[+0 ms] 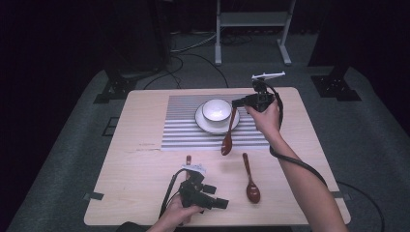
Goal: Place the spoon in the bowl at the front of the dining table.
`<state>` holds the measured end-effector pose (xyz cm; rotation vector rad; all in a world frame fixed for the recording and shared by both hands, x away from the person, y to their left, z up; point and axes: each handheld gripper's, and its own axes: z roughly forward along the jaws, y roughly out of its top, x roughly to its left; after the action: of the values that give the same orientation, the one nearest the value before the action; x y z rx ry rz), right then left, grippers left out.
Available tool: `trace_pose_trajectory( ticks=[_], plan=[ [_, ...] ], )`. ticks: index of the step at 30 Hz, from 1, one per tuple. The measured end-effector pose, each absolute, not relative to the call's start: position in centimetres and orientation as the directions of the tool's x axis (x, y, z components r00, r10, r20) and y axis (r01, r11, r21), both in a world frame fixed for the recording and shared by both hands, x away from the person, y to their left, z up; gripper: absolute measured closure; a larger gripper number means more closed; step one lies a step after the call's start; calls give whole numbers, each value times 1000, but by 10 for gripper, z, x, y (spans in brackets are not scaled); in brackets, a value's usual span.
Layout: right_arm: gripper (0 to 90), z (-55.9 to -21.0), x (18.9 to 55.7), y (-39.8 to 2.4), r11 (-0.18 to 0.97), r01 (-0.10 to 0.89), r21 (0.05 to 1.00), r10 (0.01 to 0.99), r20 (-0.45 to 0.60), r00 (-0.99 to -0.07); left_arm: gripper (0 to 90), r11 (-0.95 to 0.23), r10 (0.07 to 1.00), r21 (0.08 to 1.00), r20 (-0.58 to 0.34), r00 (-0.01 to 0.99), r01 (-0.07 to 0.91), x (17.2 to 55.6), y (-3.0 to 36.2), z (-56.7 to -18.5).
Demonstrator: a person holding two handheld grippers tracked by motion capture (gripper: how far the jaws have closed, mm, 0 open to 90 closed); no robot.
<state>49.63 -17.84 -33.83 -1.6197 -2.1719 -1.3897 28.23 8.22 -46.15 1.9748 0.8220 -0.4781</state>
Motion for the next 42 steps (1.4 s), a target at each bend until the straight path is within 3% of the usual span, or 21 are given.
trace_pose_trajectory(
  ticks=[29,42],
  plan=[
    [835,-308,545,-193,-167,751,639,759,569,-316,45,-363,355,607,-611,707,707,281,82,-461],
    [834,-319,562,-200,-272,734,623,784,585,-206,44,-358,356,606,-614,704,710,281,84,-461]
  ],
)
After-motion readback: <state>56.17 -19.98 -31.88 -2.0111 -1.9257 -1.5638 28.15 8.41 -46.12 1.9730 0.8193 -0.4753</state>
